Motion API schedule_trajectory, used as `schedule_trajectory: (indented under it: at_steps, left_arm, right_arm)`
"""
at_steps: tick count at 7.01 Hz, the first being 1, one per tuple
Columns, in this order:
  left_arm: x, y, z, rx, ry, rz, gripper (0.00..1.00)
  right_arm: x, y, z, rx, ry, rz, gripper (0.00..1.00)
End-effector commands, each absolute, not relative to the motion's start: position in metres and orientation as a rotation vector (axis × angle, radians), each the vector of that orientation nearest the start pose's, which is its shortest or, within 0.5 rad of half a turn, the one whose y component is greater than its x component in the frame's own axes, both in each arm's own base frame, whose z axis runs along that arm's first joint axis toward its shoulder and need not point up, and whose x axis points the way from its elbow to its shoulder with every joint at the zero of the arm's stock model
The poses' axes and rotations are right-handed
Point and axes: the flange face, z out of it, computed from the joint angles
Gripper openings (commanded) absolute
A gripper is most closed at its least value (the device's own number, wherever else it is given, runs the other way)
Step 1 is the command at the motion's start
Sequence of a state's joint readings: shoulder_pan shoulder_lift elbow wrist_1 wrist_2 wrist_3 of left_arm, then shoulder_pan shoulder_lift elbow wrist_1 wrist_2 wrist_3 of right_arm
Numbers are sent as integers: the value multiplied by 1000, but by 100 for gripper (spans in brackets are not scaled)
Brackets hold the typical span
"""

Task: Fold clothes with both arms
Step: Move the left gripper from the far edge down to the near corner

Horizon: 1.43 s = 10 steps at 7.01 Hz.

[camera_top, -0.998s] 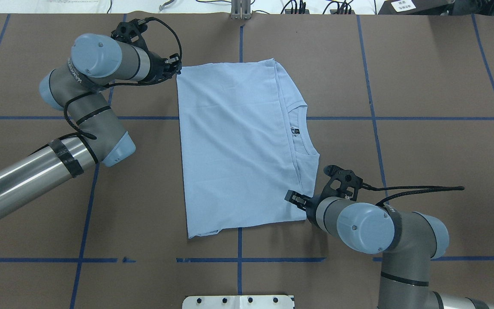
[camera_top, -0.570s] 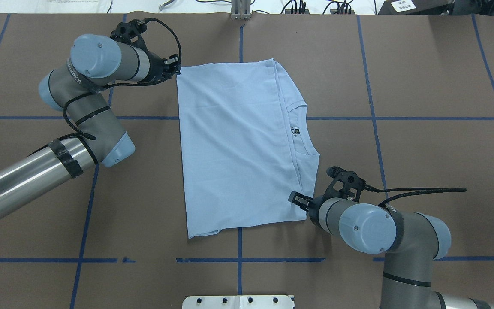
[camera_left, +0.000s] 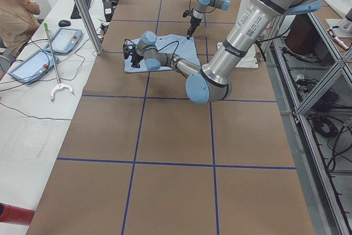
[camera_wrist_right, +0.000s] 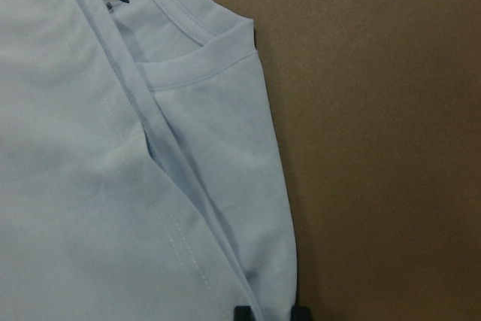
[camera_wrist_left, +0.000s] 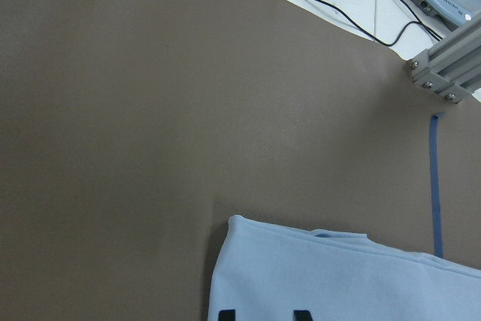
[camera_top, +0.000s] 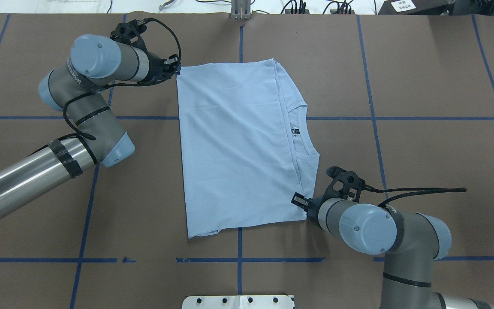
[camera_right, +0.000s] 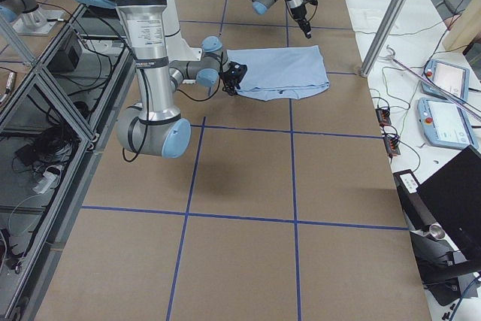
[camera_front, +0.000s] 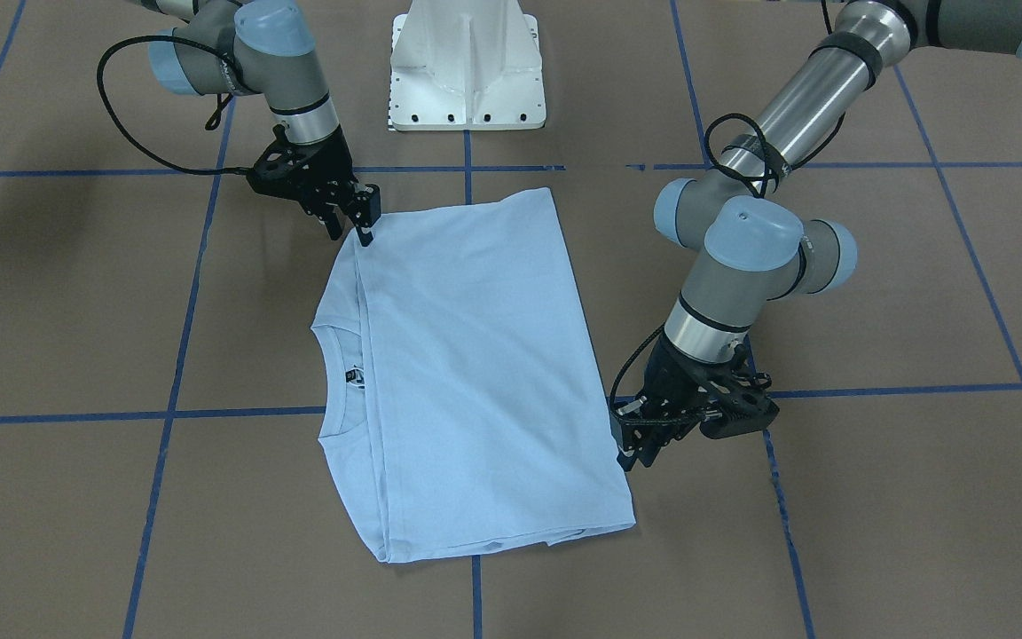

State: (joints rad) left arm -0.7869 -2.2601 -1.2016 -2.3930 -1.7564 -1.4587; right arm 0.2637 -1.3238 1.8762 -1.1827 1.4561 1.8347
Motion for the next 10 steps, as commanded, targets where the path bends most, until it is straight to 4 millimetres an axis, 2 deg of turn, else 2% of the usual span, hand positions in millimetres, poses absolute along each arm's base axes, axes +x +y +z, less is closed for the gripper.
schedule_trajectory:
  at_steps: [1, 3, 4, 6, 7, 8, 9, 10]
  left_arm:
    - [464, -629, 318, 351, 1110, -491, 37]
    - [464, -628, 317, 350, 1110, -492, 37]
    - [464, -628, 317, 350, 1110, -492, 37]
    - [462, -620, 299, 335, 1155, -520, 37]
    - [462, -594, 289, 309, 1204, -530, 37]
    - [455, -547, 278, 266, 1278, -534, 38]
    - [457, -507, 271, 193, 1332, -560, 39]
    - [464, -479, 264, 101, 1362, -604, 42]
  right_arm:
    - [-522, -287, 343, 103, -958, 535, 0]
    - [-506, -285, 323, 99, -1003, 535, 0]
    - [-504, -284, 324, 89, -1003, 532, 0]
    - [-495, -282, 325, 89, -1005, 532, 0]
    - [-487, -278, 328, 69, -1005, 561, 0]
    - [-484, -271, 322, 56, -1018, 562, 0]
    - [-487, -267, 324, 55, -996, 557, 0]
    - [-485, -267, 322, 55, -999, 557, 0]
